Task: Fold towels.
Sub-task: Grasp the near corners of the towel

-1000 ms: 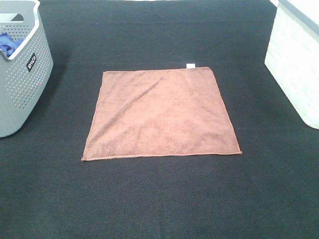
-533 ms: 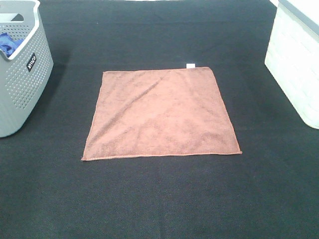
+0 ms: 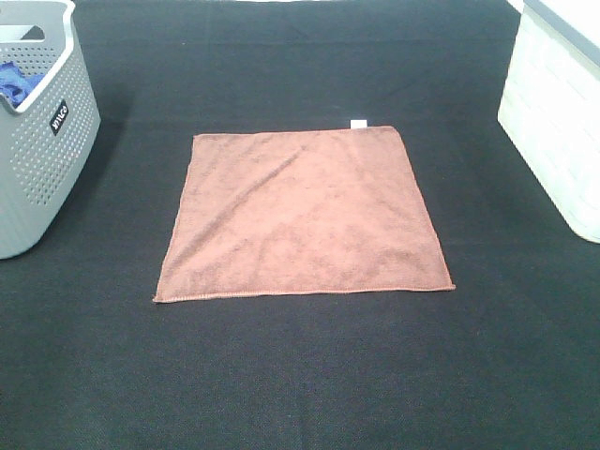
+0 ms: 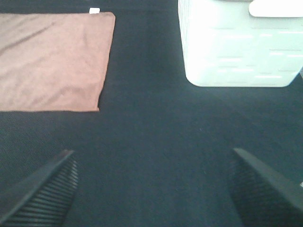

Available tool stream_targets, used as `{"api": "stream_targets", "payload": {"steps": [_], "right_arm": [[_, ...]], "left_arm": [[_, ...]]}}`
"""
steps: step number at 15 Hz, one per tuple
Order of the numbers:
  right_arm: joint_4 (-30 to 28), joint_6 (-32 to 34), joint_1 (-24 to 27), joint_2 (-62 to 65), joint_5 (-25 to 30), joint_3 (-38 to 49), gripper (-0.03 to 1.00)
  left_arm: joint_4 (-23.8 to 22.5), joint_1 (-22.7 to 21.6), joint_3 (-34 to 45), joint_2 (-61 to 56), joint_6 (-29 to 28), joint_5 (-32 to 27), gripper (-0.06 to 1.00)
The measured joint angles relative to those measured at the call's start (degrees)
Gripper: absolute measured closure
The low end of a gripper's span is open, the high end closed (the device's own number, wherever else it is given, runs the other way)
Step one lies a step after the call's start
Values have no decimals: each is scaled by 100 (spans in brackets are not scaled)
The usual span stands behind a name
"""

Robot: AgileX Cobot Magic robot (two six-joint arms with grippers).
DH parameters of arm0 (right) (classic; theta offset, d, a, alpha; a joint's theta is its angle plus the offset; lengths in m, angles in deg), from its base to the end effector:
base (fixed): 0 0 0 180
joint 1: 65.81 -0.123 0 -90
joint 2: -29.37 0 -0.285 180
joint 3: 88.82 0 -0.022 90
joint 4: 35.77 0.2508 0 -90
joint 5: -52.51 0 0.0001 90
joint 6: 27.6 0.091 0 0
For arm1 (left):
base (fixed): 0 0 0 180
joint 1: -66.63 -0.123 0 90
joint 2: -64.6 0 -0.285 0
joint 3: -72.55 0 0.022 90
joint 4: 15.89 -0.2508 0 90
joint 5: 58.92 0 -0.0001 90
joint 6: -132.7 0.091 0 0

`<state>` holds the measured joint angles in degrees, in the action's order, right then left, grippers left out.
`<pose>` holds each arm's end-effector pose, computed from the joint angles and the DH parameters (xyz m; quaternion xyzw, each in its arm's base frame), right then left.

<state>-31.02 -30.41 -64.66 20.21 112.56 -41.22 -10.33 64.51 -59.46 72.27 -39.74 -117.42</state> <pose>-0.0025 0.0066 0.2833 -0.0135 0.8509 0.0233 0.5246 -0.0047 -0.0077 0.2836 0.0410 0.8374 -0.0025 0.5450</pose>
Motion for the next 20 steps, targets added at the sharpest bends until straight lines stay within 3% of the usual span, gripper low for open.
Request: {"api": "stream_targets", "payload": {"steps": [2, 5, 6, 7, 8, 9, 10, 11, 14, 15, 17, 18, 20], "right_arm": [[252, 17, 0, -647, -206, -206, 21], [802, -109, 0, -2429, -355, -539, 22], [802, -109, 0, -2429, -355, -539, 22], [1003, -321, 0, -3031, -453, -642, 22], [1306, -676, 0, -3908, -521, -819, 22], [1667, -963, 0, -4767, -556, -997, 22], [1931, -1186, 0, -5311, -607, -1134, 22], [1931, -1186, 0, -5311, -607, -1134, 22], [2756, -1690, 0, -6881, -934, -1490, 22], [3088, -1937, 0, -7534, -1020, -1707, 22], [3472, -2326, 0, -8331, -1209, -2074, 22], [3747, -2595, 0, -8852, -1278, -2361, 22], [4171, -2962, 0, -9586, -1289, -2699, 22]], "left_arm": [[464, 0, -29, 281, -6, 596, 32], [1266, 0, 74, 1581, -109, 1616, 32], [1266, 0, 74, 1581, -109, 1616, 32], [1610, 0, 74, 2040, -109, 1782, 32], [2320, 0, 74, 2859, -97, 1891, 32], [2739, 0, 74, 3392, 11, 1914, 32], [3329, 0, 74, 4263, 430, 1960, 32], [3329, 0, 74, 4263, 430, 1960, 32], [4830, 0, 74, 6125, 1919, 2177, 32], [5850, 0, 74, 7036, 2956, 2246, 32], [7311, 0, 69, 8153, 4538, 2275, 32], [8296, 0, 63, 8892, 5632, 2269, 32], [9185, 0, 46, 9763, 6910, 2080, 32]]}}
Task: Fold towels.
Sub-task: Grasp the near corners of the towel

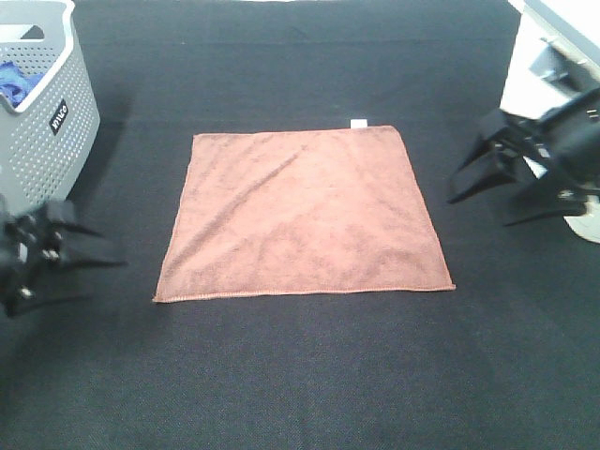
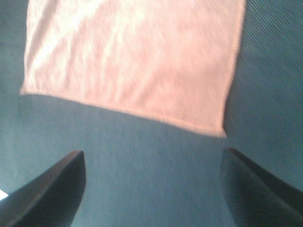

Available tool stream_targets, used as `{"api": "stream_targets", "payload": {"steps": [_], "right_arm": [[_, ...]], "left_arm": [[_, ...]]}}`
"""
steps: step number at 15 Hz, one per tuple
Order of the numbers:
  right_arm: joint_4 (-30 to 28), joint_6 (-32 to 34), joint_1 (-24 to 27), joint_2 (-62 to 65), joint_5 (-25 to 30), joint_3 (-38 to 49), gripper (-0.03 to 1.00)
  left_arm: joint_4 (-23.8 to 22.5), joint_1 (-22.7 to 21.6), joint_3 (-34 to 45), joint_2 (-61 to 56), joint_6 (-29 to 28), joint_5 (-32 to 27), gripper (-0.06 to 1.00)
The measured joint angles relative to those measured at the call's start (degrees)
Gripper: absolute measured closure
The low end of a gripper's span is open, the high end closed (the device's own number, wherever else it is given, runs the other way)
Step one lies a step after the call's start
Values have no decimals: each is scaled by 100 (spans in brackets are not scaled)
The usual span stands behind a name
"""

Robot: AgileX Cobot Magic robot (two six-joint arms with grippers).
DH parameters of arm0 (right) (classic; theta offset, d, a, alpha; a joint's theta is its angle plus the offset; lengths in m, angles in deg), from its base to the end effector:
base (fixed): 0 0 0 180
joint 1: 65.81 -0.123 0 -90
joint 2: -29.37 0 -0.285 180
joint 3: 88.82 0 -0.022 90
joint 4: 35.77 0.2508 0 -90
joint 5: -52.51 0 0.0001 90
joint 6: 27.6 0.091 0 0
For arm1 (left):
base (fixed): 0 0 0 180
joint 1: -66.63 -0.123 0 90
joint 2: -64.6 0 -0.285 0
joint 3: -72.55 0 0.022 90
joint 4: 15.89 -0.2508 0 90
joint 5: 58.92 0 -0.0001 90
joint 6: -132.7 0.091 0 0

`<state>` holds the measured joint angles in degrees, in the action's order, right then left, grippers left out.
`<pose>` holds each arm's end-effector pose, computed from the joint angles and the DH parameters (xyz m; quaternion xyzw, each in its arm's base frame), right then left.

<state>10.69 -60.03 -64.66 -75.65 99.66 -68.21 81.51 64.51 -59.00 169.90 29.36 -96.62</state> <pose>0.3149 0.0421 0.1966 -0.0070 0.9504 0.2757 0.1436 0.2460 -0.0462 0.1213 -0.1095 0.9085 -0.3492 0.2016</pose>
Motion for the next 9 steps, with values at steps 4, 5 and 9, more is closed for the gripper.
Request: {"api": "stream_targets", "payload": {"steps": [4, 5, 9], "right_arm": [[367, -435, 40, -854, -6, -355, 22], [584, -619, 160, -1209, 0, -447, 22], [859, -1123, 493, -1862, -138, -665, 22]], "left_arm": [[160, 0, -498, 1112, 642, -516, 32], [160, 0, -682, 1306, 647, -607, 32], [189, 0, -1518, 1811, 567, -705, 32]]}}
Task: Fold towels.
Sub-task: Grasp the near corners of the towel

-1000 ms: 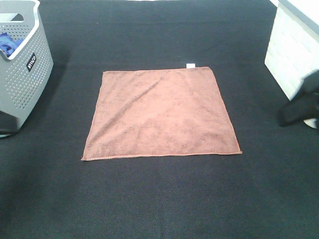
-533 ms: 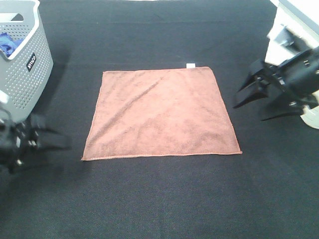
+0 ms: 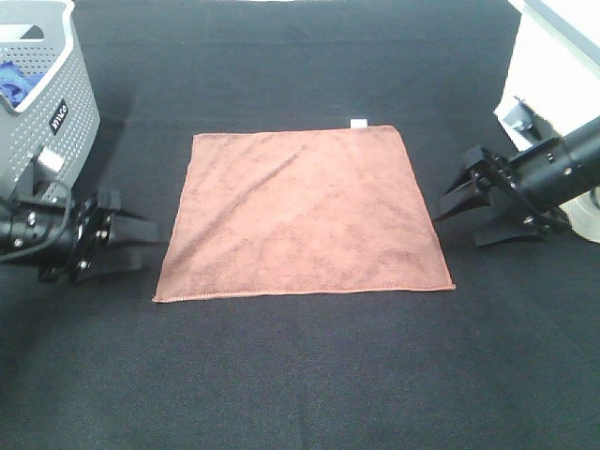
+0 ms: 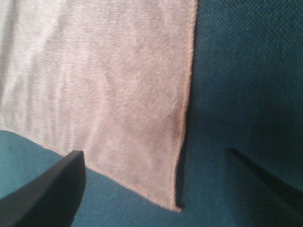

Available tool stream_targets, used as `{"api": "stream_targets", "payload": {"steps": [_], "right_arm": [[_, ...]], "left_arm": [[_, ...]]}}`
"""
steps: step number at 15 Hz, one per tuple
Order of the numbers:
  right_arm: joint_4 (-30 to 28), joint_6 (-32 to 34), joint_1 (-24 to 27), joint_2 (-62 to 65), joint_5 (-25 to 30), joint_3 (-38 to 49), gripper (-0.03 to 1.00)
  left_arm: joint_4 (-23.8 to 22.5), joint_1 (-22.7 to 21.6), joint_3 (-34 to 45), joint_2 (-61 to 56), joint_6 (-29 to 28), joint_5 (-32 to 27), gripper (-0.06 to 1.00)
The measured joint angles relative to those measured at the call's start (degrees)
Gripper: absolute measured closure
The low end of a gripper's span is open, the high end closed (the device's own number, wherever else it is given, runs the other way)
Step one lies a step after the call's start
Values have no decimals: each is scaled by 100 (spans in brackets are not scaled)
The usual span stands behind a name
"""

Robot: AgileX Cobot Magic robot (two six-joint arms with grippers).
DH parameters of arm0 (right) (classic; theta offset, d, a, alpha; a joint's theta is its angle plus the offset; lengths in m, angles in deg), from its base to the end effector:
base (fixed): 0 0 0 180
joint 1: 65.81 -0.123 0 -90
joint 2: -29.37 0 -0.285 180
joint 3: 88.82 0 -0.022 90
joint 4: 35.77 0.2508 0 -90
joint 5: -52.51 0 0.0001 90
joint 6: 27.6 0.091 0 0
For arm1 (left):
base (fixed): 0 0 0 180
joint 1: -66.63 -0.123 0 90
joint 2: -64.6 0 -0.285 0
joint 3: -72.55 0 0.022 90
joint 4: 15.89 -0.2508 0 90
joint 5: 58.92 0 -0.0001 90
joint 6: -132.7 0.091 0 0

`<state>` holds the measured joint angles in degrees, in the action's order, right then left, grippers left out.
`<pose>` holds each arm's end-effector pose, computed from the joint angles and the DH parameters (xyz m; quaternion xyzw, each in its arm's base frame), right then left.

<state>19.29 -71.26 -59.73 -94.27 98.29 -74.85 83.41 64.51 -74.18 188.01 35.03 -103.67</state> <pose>0.3620 0.0153 0.1178 0.0288 0.9461 0.3028 0.1114 0.3136 -0.0517 0.0841 -0.0732 0.8934 -0.3968 0.1975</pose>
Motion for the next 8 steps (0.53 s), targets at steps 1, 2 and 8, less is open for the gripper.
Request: {"api": "stream_targets", "payload": {"steps": [1, 2, 8], "right_arm": [[11, -17, 0, -155, -6, -74, 22], [-6, -46, 0, -241, -34, -92, 22], [-178, -17, -97, -430, -115, -160, 23]], "left_arm": [[6, 52, -258, 178, -97, 0, 32], [6, 126, -407, 286, -155, 6, 32], [132, 745, -802, 682, -367, 315, 32]]}}
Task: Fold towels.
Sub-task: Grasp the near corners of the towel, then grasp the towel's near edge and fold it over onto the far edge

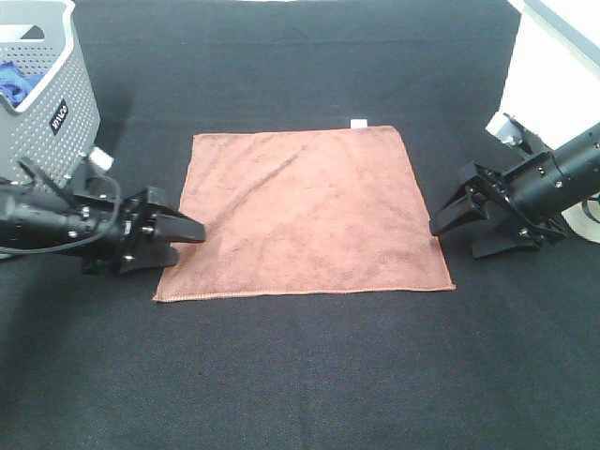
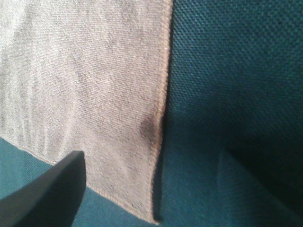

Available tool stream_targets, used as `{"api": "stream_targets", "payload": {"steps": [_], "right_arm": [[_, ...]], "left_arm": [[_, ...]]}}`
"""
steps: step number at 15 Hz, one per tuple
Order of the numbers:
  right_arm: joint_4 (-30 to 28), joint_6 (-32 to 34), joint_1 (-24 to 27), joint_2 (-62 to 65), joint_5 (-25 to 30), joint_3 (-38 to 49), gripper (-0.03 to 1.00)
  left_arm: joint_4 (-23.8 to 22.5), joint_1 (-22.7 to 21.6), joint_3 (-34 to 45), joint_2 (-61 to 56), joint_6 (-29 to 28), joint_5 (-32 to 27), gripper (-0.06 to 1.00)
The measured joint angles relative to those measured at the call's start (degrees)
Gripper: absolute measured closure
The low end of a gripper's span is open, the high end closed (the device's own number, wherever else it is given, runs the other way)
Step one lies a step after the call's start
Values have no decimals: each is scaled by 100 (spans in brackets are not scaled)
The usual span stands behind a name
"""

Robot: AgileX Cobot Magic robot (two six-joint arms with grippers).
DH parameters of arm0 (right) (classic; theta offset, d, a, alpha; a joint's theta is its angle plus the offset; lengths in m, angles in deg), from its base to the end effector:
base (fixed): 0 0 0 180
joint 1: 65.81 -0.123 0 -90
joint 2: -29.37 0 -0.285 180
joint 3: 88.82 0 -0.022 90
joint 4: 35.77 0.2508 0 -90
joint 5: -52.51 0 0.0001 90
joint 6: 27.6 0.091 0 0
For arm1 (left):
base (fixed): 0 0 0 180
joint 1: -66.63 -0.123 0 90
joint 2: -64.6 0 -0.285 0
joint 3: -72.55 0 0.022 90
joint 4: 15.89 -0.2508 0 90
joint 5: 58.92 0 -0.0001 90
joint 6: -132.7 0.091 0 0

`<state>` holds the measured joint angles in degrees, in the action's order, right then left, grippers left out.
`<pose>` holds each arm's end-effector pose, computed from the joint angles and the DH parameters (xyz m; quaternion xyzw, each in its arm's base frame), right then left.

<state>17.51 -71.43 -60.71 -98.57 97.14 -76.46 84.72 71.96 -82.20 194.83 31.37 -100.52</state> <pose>0.3674 0.0187 0.0946 0.0174 0.9527 0.2899 0.0897 0.3395 -0.0914 0.0643 -0.0566 0.9009 -0.3933 0.1746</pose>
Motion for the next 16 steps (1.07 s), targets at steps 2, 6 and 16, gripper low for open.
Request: {"api": "stream_targets", "payload": {"steps": [2, 6, 16], "right_arm": [[109, 0, -309, -52, -92, -34, 23], [350, 57, -831, -206, -218, -69, 38], [-521, 963, -854, 69, -172, 17, 97]], "left_arm": [[46, 269, -63, 46, -11, 34, 32], [11, 705, -573, 315, -435, 11, 36], [-1261, 298, -607, 315, -1690, -584, 94]]}}
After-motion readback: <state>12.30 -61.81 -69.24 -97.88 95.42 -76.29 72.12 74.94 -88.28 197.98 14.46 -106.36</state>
